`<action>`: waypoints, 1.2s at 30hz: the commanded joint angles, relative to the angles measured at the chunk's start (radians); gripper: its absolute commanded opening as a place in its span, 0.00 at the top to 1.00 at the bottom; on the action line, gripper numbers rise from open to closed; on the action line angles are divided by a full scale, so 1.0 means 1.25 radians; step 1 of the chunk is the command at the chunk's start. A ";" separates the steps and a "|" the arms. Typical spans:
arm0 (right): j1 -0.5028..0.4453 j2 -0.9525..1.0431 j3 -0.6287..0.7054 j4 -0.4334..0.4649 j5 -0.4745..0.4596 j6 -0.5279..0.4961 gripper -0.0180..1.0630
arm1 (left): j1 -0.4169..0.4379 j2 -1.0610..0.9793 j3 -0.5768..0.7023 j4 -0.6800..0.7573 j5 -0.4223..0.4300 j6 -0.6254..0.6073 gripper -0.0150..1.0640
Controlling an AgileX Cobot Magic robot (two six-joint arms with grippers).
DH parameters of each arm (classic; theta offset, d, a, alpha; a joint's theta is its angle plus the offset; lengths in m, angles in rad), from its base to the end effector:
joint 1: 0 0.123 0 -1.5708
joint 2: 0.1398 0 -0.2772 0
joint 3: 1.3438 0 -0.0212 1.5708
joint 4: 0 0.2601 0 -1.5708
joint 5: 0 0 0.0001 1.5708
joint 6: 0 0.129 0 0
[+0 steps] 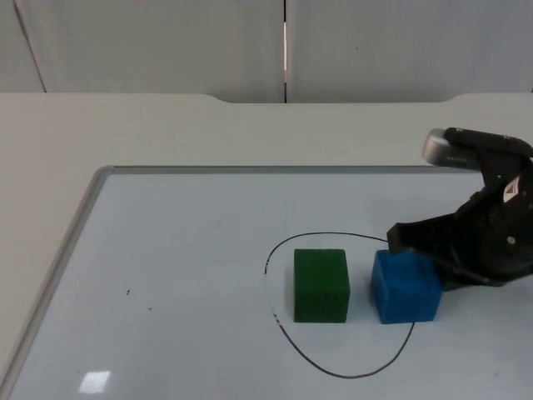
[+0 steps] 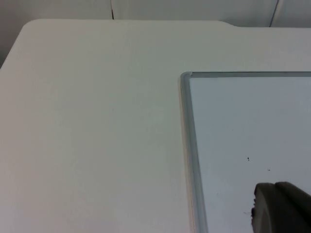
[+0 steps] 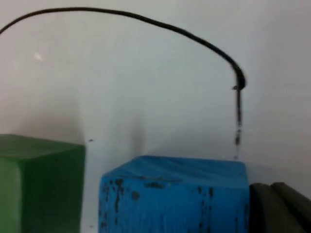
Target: Push the two cubes into the marked area.
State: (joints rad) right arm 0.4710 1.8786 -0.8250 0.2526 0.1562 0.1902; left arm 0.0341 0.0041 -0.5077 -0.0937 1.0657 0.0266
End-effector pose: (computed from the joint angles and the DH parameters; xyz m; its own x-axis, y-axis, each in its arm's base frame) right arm 0.3021 0.1595 0.0550 -0.9245 0.0067 -0.3812 -0.0828 0.9724 0.2180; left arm 0.0446 -0.0091 0.2666 -0.4560 -0.0343 -0.8893 0.0303 0.9981 -0.0541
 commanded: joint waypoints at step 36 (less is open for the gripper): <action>0.055 -0.078 0.005 -0.088 0.060 0.001 0.98 | 0.002 -0.003 0.004 0.003 -0.002 -0.005 0.99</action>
State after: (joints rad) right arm 0.5468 1.8158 -0.8250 0.1738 0.2140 0.1902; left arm 0.0341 0.0041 -0.5077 -0.0937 1.0657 0.0248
